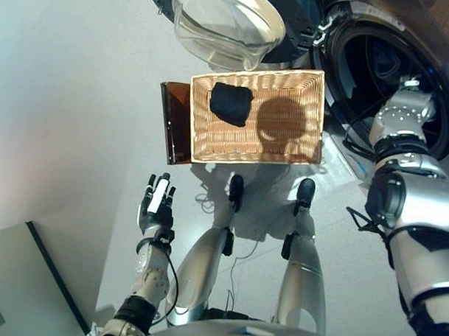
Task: Pick up the clothes and place them into the washing machine
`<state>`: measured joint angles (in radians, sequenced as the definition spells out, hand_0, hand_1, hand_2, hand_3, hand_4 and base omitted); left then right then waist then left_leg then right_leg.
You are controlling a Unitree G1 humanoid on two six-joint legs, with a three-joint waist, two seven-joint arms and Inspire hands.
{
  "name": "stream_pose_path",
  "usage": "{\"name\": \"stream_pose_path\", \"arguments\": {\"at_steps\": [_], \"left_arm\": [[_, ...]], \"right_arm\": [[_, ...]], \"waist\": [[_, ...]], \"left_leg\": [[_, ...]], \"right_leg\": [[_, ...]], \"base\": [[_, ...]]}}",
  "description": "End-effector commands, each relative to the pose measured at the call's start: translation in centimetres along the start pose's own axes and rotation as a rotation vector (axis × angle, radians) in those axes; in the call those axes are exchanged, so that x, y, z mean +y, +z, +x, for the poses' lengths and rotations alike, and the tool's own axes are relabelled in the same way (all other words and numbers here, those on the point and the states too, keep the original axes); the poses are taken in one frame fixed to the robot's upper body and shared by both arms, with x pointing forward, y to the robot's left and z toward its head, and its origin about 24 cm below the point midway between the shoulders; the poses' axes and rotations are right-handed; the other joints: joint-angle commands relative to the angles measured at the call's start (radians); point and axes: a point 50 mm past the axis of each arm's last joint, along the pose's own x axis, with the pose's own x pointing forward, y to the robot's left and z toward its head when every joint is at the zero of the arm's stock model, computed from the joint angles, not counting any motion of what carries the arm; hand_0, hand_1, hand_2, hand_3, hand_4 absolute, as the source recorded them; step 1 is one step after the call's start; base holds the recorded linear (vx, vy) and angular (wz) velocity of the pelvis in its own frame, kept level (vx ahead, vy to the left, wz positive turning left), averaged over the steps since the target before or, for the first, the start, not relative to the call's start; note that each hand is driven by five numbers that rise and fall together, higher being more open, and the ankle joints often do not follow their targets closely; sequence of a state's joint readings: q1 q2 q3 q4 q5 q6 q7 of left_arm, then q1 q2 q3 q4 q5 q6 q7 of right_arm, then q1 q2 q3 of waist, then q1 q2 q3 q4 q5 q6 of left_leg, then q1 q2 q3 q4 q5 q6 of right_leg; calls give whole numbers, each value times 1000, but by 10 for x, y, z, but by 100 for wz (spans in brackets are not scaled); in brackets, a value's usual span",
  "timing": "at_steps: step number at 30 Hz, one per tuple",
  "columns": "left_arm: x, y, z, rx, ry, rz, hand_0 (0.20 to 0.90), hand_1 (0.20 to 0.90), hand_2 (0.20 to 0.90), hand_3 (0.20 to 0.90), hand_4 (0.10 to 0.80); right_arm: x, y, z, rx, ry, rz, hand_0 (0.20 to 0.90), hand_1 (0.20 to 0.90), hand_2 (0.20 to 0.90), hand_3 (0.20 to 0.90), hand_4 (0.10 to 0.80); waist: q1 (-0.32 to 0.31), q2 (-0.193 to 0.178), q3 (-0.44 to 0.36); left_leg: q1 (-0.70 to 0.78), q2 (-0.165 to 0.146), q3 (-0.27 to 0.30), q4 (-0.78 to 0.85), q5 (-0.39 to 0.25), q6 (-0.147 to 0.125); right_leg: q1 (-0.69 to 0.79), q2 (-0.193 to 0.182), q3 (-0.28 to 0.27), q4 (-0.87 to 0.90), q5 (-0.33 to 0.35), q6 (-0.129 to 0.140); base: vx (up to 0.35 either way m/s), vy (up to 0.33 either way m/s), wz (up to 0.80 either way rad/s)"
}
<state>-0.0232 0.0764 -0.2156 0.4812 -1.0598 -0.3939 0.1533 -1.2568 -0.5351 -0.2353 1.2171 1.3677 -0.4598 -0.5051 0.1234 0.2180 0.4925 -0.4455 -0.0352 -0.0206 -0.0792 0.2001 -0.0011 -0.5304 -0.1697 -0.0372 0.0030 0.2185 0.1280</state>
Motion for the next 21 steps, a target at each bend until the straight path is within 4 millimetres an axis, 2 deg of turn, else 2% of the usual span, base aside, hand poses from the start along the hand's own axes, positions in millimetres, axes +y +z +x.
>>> {"name": "stream_pose_path", "arguments": {"at_steps": [1,5,16,17,19,21], "left_arm": [[13,15,-2,-65,16,38,900,900,900,900,800],[11,14,-2,-64,15,33,900,900,900,900,800],[12,18,0,-82,32,18,900,900,900,900,800],[10,19,1,-89,34,12,900,900,900,900,800],[10,19,1,-95,37,6,900,900,900,900,800],[7,21,2,-108,36,-4,900,900,900,900,800]], "right_arm": [[70,44,-17,-174,231,49,900,900,900,900,800],[66,27,-21,-141,234,29,900,900,900,900,800],[57,-6,-33,-87,254,-23,900,900,900,900,800],[53,-18,-38,-69,274,-59,900,900,900,900,800],[49,-25,-41,-60,284,-79,900,900,900,900,800],[43,-43,-52,-36,331,-130,900,900,900,900,800]], "waist": [[-1,33,-58],[-3,28,-57],[-9,20,-48],[-10,17,-45],[-13,13,-43],[-19,7,-37]], "left_leg": [[37,8,24,-6,-73,-79],[36,10,22,-6,-72,-78],[33,12,25,-5,-69,-77],[32,12,26,-5,-68,-76],[32,12,27,-5,-68,-76],[31,13,28,-4,-67,-76]], "right_leg": [[20,-42,45,68,-133,22],[20,-38,49,69,-134,20],[18,-35,53,68,-129,17],[17,-33,54,68,-129,17],[17,-32,54,69,-128,16],[15,-31,53,71,-127,16]], "base": [[0,0,0],[0,0,0],[0,0,0],[0,0,0],[0,0,0],[0,0,0]]}}
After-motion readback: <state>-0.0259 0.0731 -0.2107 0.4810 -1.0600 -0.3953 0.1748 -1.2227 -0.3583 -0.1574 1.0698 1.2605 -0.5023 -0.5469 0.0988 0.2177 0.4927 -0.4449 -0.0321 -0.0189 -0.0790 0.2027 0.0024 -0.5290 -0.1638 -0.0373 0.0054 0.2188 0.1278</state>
